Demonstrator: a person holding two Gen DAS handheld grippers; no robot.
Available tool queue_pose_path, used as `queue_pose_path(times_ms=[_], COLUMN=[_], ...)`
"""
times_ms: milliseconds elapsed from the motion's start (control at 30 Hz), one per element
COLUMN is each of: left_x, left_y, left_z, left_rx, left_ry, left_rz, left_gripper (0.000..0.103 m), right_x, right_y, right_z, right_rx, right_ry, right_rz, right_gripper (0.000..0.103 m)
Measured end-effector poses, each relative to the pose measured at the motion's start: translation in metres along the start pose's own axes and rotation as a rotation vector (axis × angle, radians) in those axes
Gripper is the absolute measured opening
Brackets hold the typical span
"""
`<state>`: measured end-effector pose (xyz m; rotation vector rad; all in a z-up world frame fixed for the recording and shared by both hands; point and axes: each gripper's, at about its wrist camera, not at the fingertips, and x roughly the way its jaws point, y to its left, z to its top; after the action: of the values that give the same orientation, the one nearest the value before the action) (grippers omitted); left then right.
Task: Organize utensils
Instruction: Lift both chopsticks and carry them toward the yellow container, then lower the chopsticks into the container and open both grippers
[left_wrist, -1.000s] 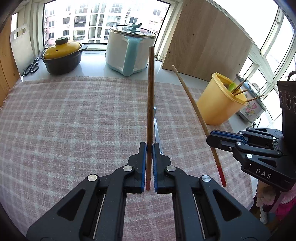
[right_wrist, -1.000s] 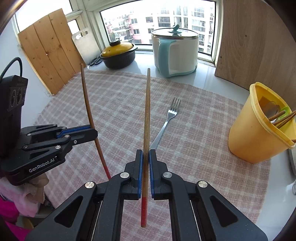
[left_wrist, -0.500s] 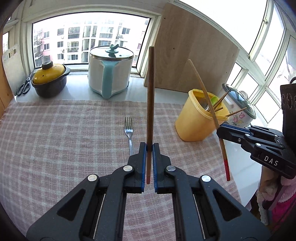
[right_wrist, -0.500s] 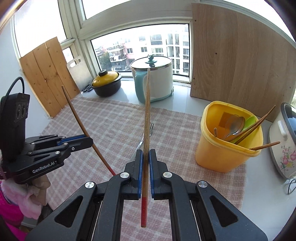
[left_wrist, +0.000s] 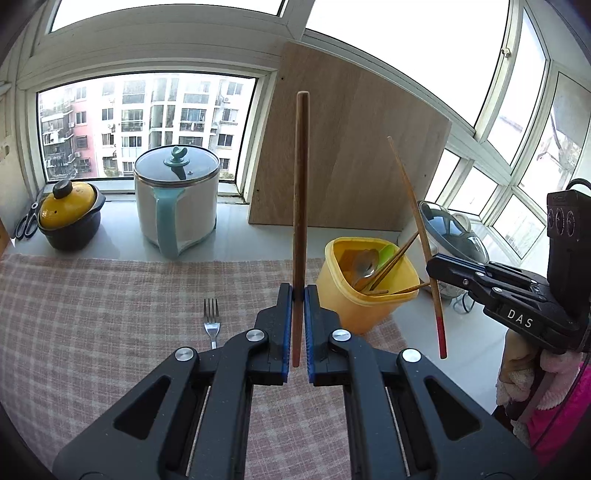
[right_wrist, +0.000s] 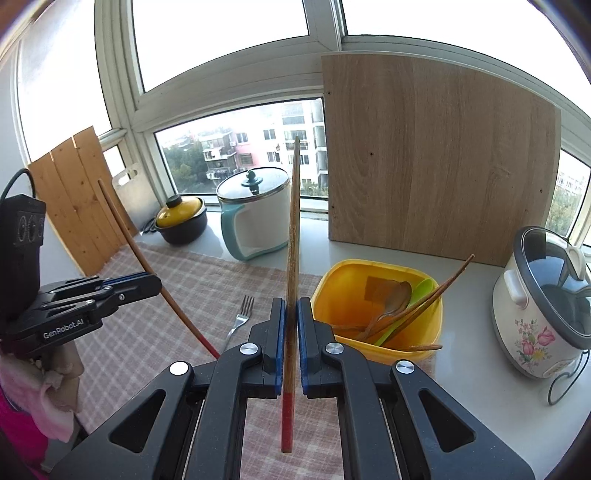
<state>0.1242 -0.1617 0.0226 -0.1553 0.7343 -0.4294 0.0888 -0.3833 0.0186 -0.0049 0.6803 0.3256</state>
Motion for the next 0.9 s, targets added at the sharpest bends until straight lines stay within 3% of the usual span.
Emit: queue_pose_path(times_ms=[567, 900], left_x=[0.039, 0.075], left_y=[-0.053, -0.065], left_z=[0.057, 0.063], left_rx=[0.025, 0.039], left_ry=[-0.054, -0.007], left_rz=[-0.029, -0.031], left_gripper=[0.004, 0.004], right_x=[0.03, 0.06], right_y=[-0.06, -0.073], right_z=[0.036, 0.036], right_rx=[0.041, 0.051], right_ry=[-0.074, -0.055], right_rz=[-0.047, -0.068], right_gripper=[0.005, 0.005])
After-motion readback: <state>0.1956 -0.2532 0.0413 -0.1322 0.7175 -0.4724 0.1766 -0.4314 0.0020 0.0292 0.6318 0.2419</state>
